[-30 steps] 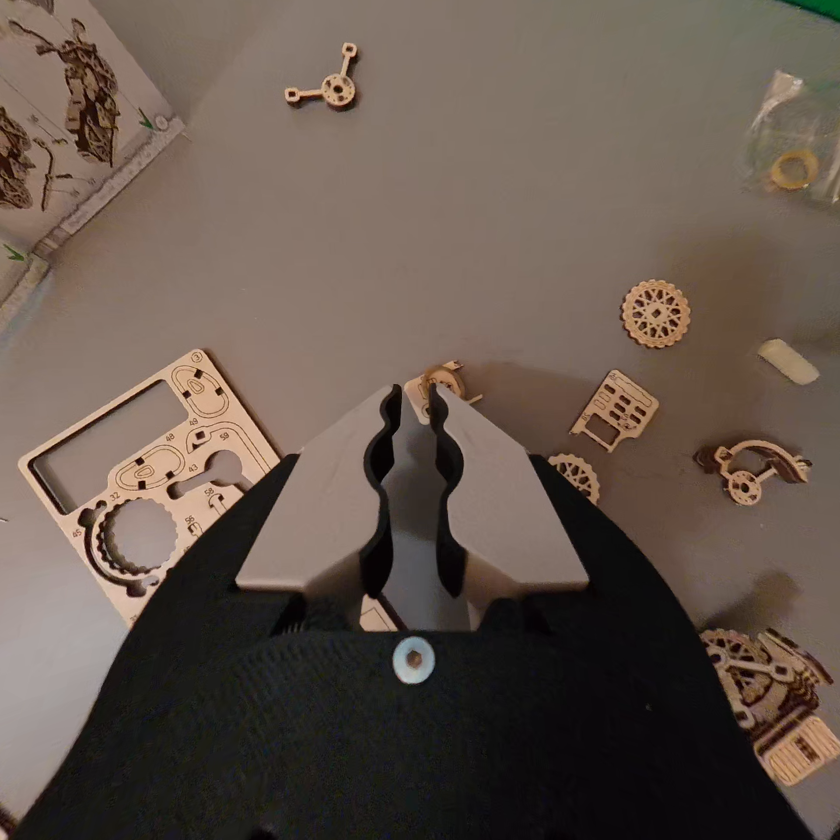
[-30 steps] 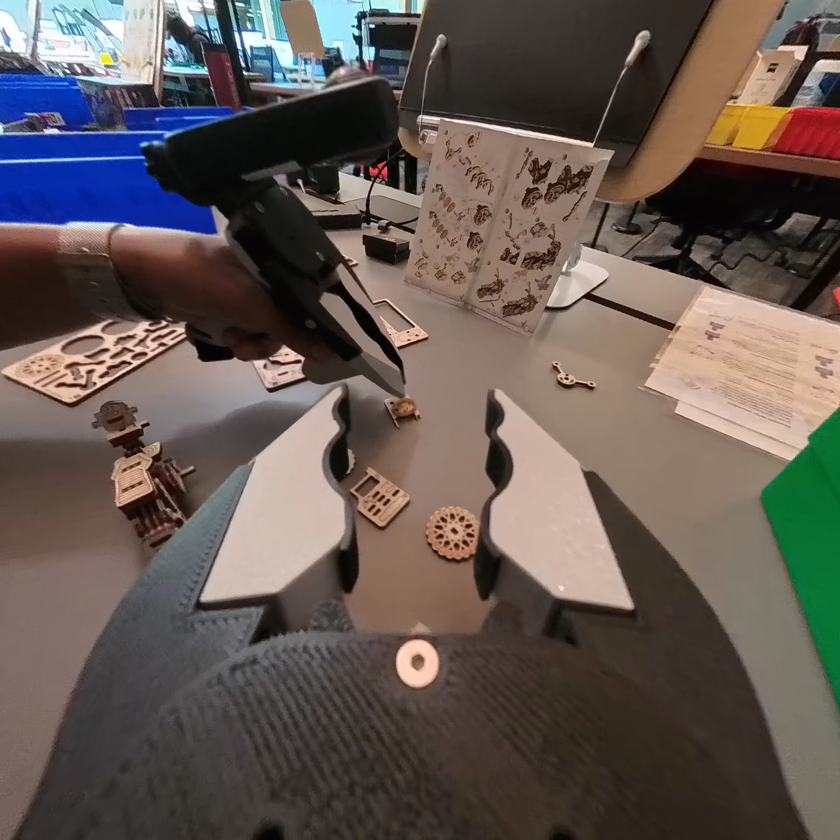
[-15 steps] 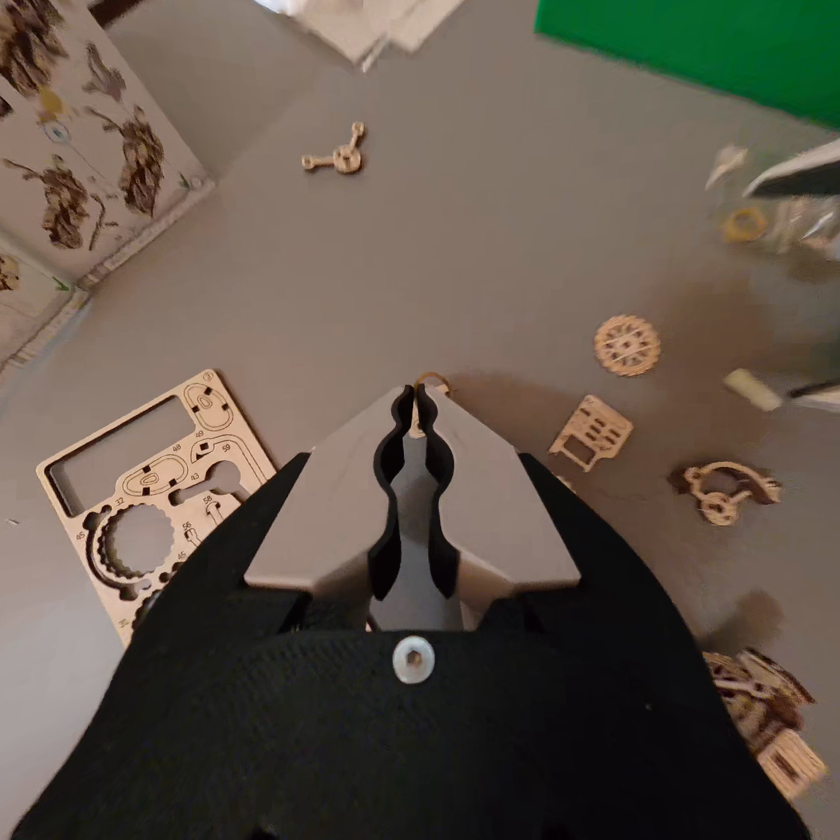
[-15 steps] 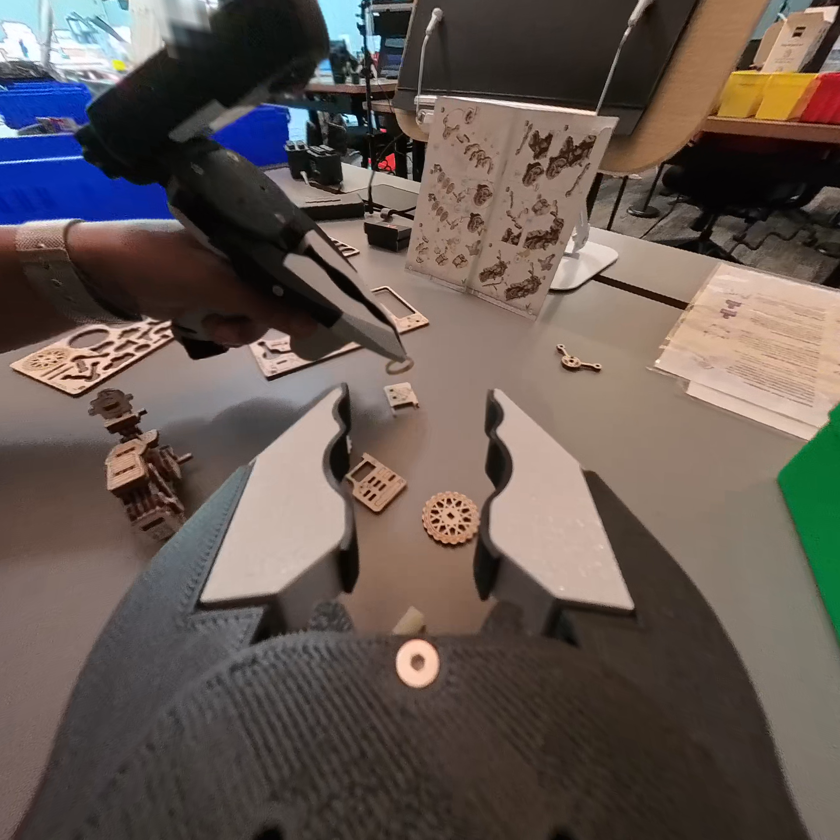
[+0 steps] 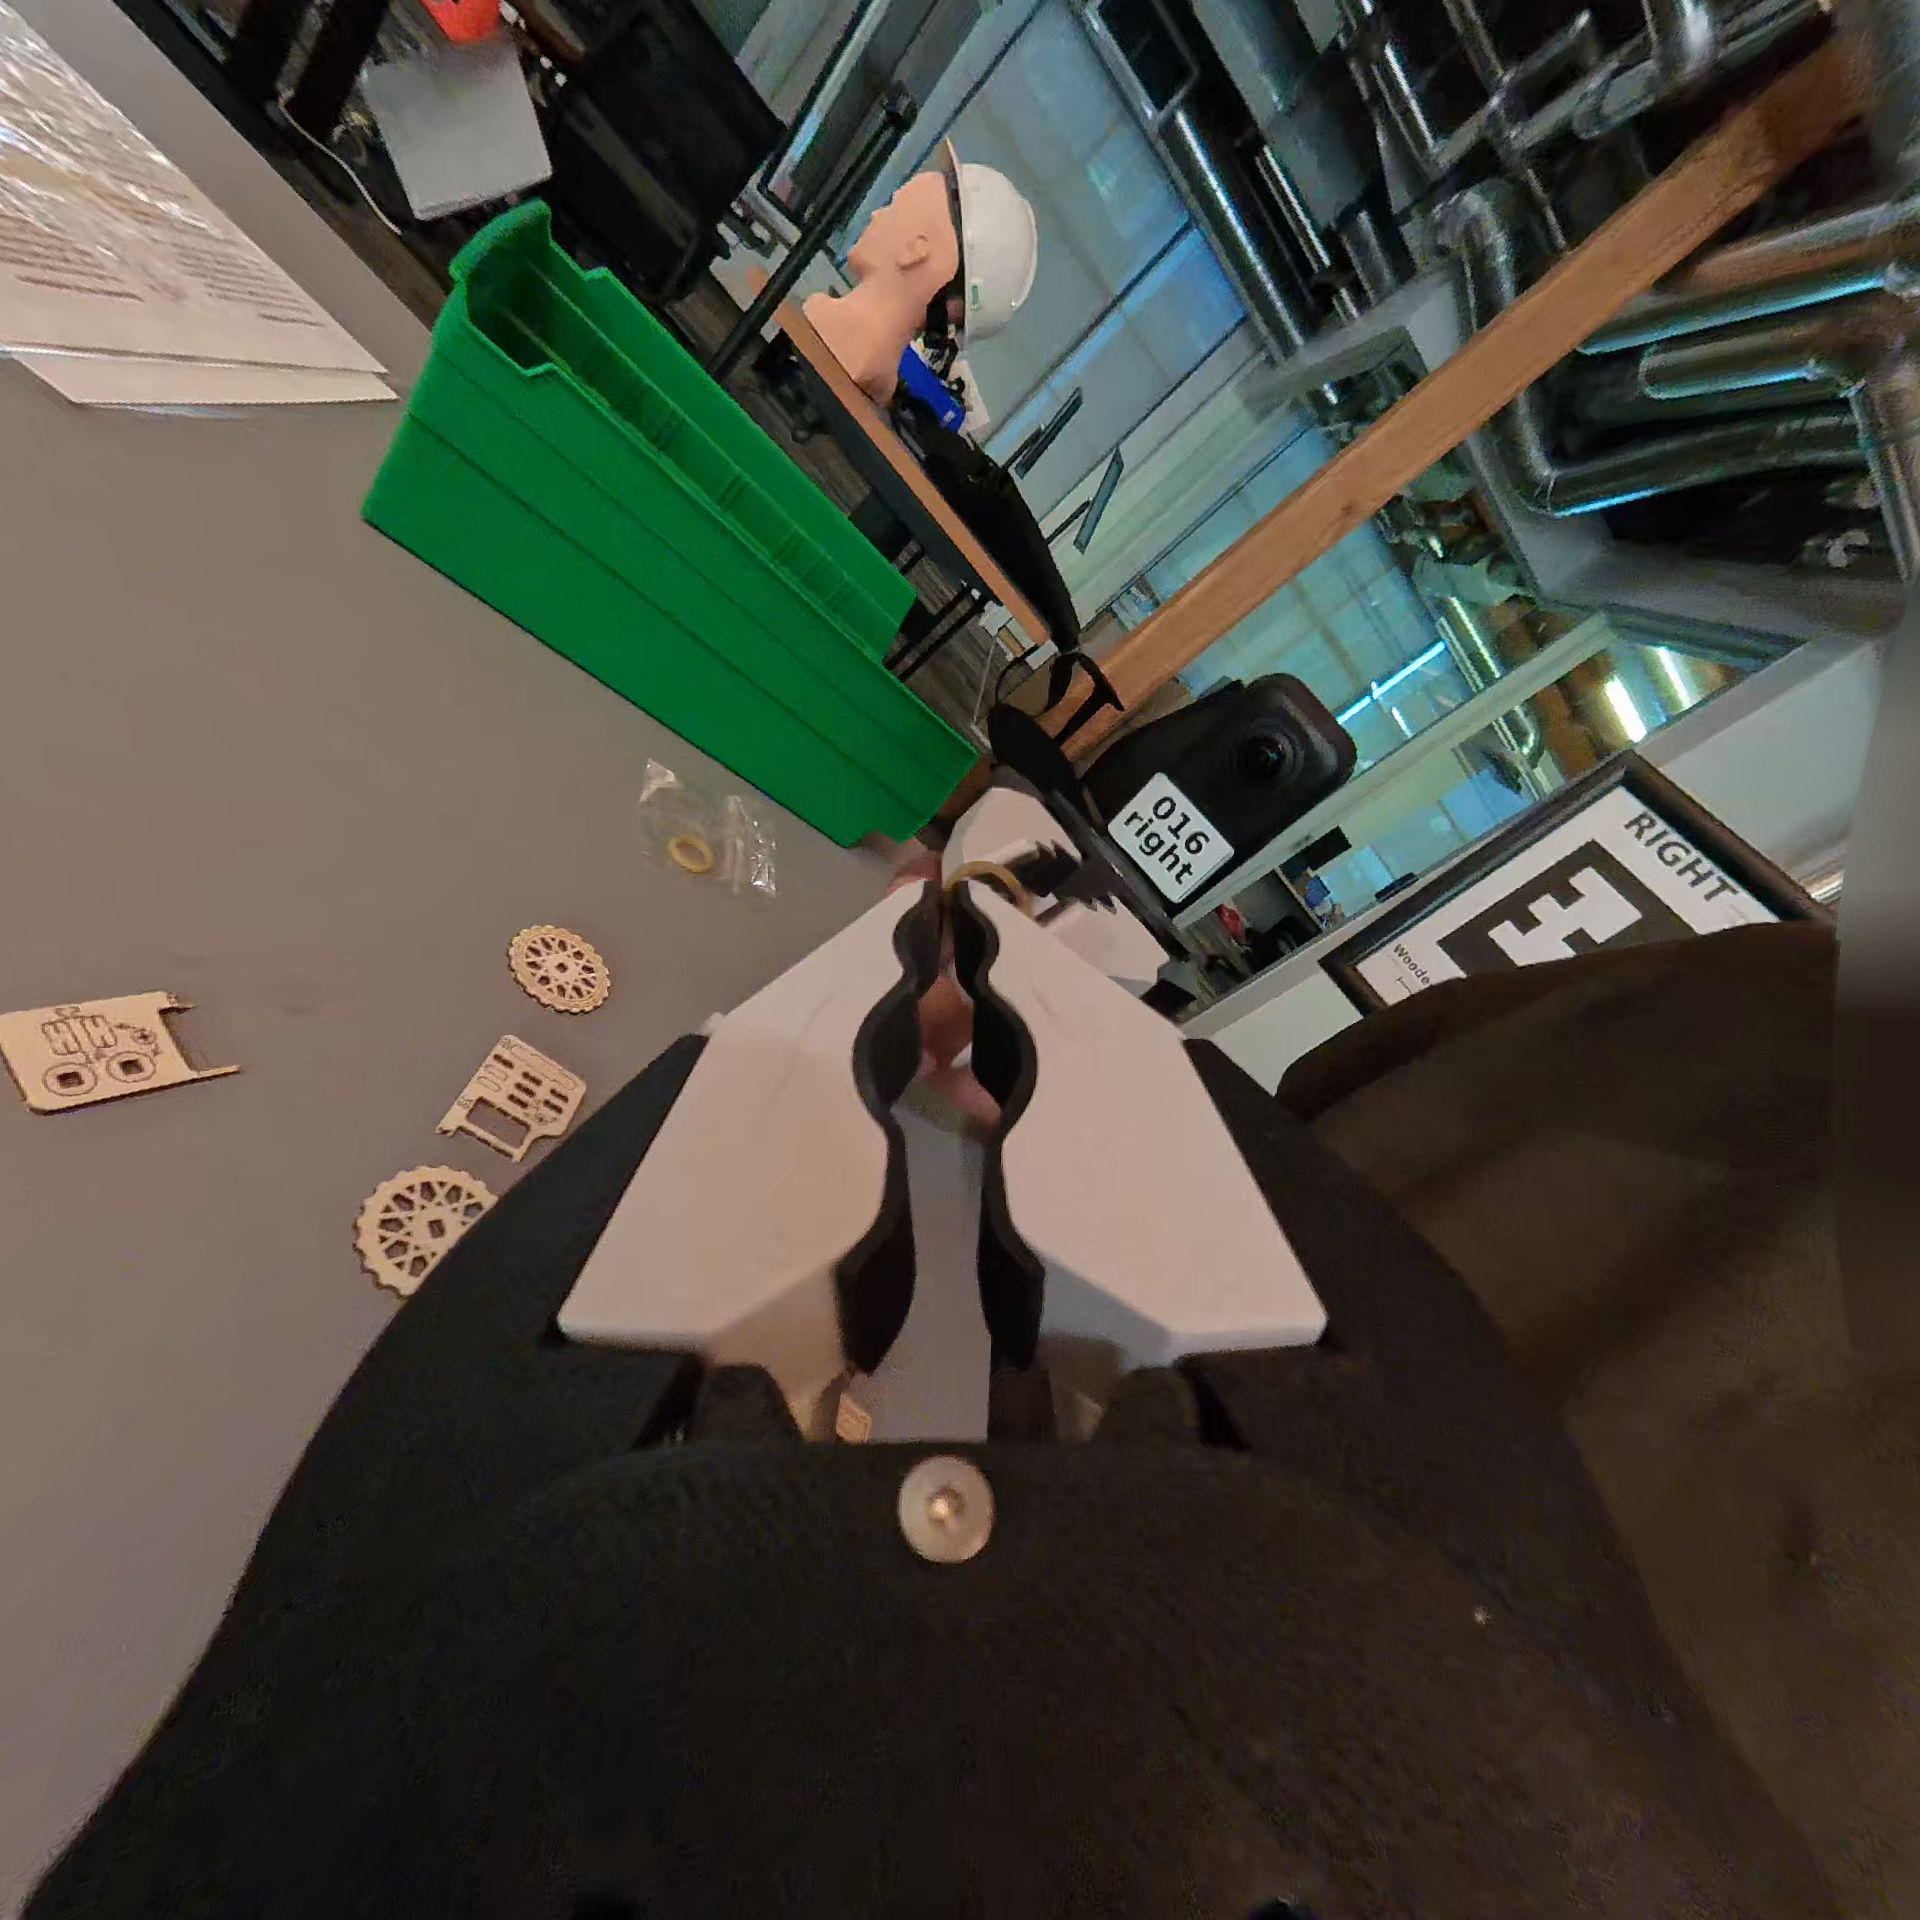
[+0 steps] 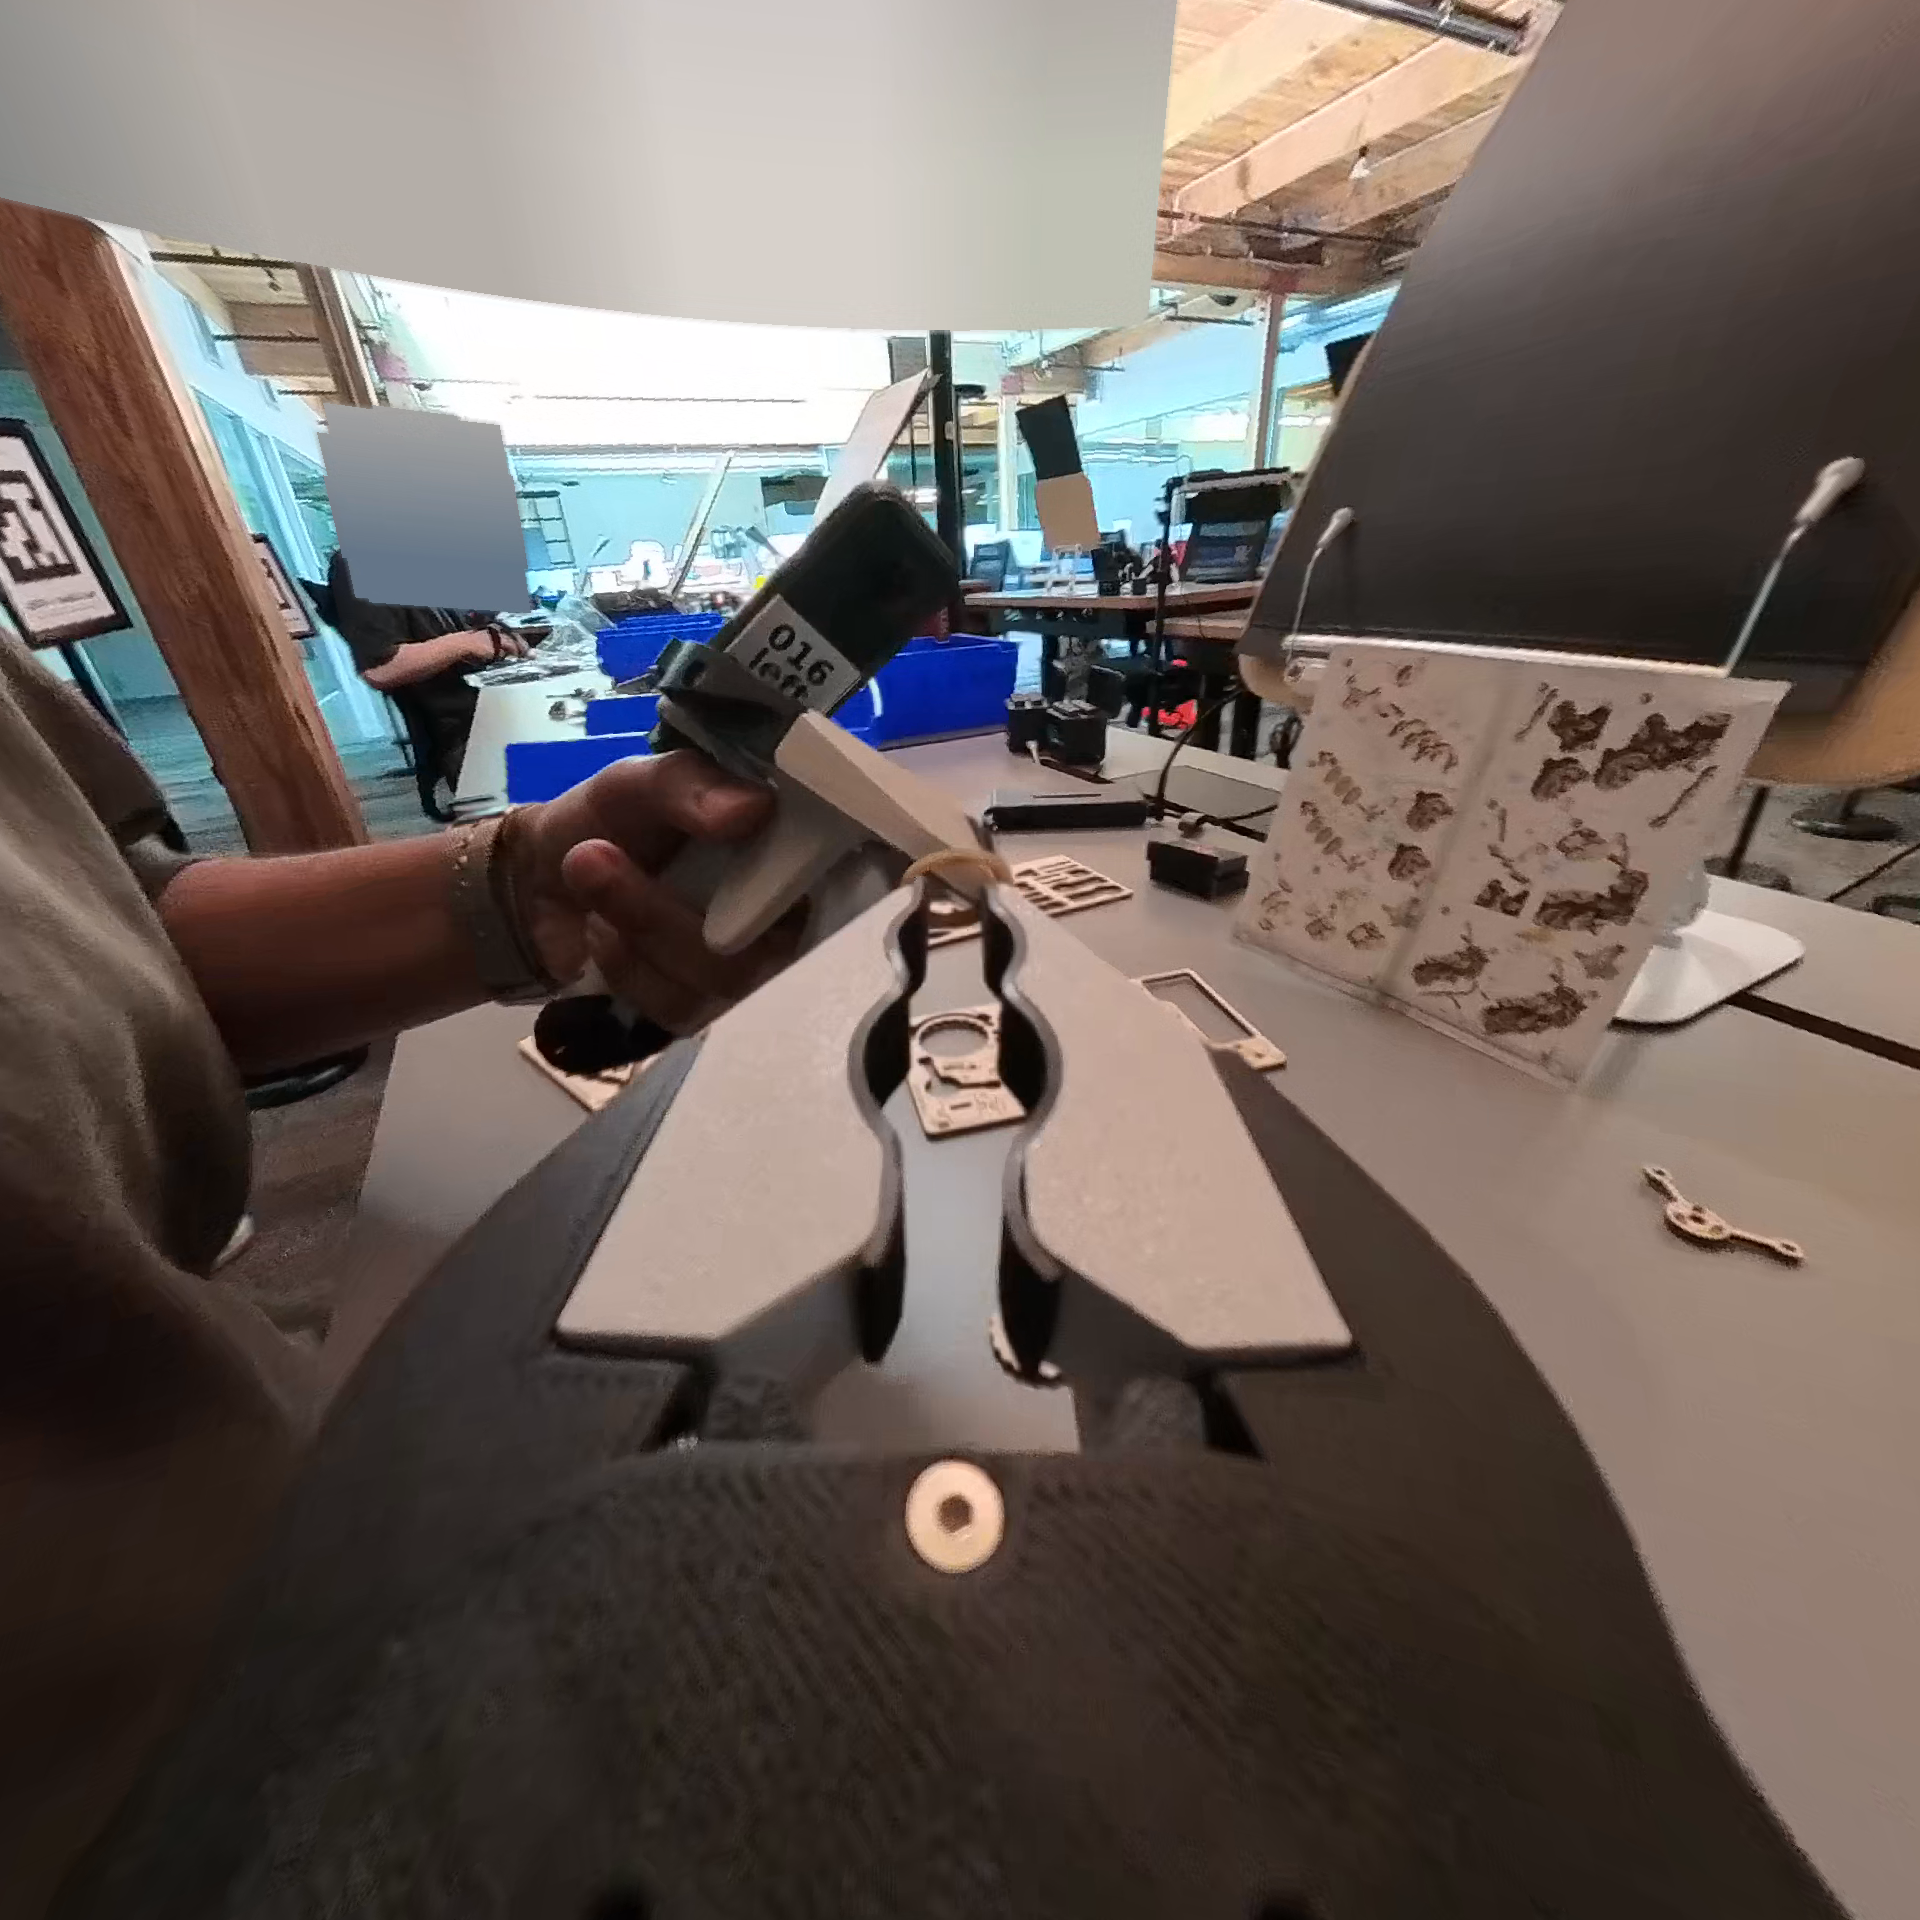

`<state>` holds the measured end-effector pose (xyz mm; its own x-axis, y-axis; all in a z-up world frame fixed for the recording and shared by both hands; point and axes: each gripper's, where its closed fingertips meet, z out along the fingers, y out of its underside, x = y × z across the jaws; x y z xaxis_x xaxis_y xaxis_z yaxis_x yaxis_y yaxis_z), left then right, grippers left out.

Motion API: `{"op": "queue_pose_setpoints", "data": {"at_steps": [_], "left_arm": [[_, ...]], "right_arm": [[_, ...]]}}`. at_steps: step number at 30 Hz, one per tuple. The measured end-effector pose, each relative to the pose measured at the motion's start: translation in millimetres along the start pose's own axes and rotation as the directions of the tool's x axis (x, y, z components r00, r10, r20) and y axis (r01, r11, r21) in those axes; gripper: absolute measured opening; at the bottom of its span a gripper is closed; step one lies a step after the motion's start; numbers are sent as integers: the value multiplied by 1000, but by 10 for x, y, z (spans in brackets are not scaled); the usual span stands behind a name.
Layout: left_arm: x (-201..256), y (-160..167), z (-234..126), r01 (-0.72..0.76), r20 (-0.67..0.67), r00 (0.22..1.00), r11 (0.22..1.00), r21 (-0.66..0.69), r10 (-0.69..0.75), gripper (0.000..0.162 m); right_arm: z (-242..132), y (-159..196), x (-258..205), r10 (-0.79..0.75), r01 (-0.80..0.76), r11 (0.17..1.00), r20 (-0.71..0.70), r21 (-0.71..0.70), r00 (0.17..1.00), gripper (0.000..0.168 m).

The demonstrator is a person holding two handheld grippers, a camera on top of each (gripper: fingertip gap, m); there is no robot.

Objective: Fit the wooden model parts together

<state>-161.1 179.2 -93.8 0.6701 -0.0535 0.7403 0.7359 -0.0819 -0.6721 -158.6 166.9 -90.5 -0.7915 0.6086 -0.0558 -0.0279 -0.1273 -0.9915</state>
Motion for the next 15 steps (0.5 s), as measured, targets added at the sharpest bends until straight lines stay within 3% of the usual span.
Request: {"op": "queue_pose_setpoints", "data": {"at_steps": [2, 7, 15], "left_arm": [[42, -22, -20, 10, -11, 1000, 1000, 25, -10, 0], [-1, 26, -50, -22, 59, 998, 1000, 13, 21, 0], [83, -32, -53, -4, 46, 999, 998, 59, 1, 0]], "right_arm": [[10, -47, -5, -19, 20, 1000, -22, 22, 1000, 0], [39, -89, -59, 4, -3, 999, -5, 47, 1000, 0], [-14, -150, -44, -14, 17, 996, -44, 84, 999, 0]]}}
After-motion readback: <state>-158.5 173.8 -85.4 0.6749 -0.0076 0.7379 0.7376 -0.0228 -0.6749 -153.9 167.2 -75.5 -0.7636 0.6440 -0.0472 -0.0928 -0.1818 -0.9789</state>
